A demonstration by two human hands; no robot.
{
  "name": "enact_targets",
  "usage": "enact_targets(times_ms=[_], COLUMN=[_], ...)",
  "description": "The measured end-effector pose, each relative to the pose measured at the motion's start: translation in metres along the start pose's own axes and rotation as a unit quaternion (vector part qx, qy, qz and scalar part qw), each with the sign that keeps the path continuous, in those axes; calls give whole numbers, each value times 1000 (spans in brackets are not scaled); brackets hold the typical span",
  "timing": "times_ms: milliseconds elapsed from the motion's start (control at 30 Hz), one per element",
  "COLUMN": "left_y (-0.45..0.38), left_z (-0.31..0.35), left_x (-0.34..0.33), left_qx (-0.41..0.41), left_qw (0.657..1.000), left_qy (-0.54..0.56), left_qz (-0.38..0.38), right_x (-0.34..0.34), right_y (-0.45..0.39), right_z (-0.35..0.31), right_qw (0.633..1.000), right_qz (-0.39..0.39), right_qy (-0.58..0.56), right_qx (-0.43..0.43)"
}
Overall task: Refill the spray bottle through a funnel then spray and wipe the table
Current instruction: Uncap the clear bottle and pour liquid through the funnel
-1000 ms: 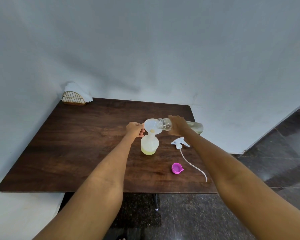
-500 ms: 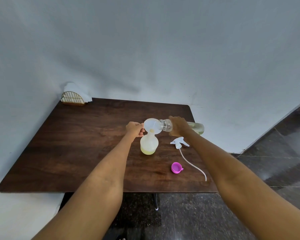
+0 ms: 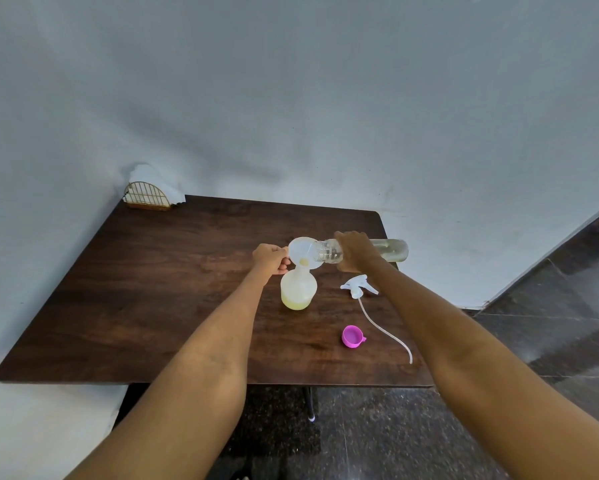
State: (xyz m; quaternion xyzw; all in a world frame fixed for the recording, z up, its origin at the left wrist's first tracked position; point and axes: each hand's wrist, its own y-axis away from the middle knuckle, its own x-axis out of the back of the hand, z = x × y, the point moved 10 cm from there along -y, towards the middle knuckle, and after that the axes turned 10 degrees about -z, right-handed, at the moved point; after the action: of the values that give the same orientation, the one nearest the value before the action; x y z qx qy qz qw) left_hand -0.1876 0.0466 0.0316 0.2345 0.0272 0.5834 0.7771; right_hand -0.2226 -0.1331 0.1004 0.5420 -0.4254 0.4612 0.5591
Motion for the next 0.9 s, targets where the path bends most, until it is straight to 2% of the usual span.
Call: enact_targets(times_ms=[900], left_y=[4], left_z=[0], left_x=[1], left_qx=[5], left_qw=[1000], left_qy=[6], left_qz=[-1], right_x=[3], right_y=[-1], right_z=[1], right_qw=[999], right_qz=[19], right_qy=[42], right_qx=[7])
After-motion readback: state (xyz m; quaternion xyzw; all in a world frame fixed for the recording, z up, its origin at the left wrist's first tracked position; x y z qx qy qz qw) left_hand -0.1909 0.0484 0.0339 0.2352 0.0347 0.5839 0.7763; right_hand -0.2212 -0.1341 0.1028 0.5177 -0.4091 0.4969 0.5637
